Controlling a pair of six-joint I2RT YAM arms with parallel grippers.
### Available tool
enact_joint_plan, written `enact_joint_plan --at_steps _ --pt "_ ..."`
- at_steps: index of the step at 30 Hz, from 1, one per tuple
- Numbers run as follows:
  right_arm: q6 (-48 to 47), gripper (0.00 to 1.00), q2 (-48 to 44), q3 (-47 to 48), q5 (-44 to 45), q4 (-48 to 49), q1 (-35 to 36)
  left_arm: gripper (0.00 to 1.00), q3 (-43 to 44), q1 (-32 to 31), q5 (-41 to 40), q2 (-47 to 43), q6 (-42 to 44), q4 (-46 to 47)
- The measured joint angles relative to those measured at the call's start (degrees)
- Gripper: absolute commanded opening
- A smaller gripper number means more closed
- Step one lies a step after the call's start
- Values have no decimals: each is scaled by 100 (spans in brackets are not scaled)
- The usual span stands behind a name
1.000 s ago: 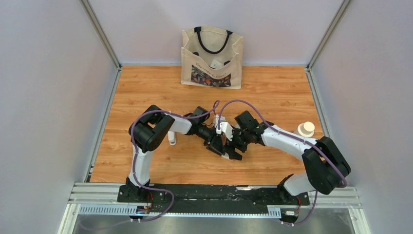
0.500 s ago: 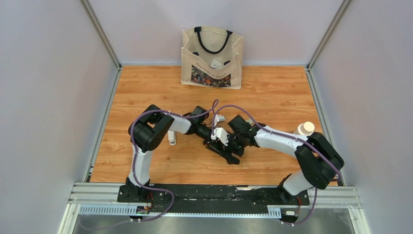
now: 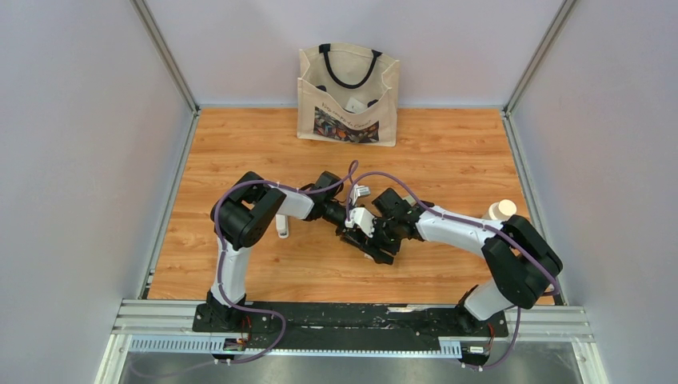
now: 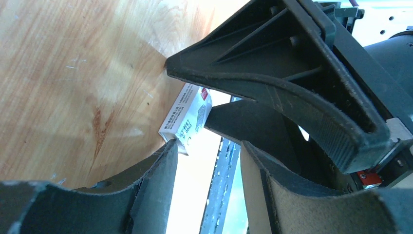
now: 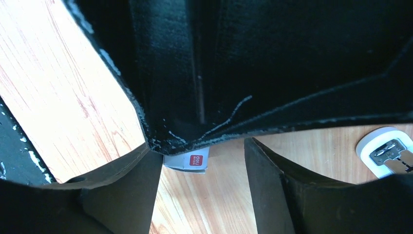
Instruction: Load the staples into the stapler
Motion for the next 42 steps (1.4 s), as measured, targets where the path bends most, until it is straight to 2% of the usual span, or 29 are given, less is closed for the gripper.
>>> enact_joint_plan --at_steps 6,16,38,42 --pt "2 55 4 2 31 2 0 58 0 -20 17 0 -201 240" --pt "4 46 7 2 28 -2 0 59 0 -92 20 92 -256 297" --pt "2 47 33 22 127 -9 87 59 -2 -94 31 170 -605 588" --pt "2 44 33 22 129 -7 87 59 -2 -109 31 175 -695 693"
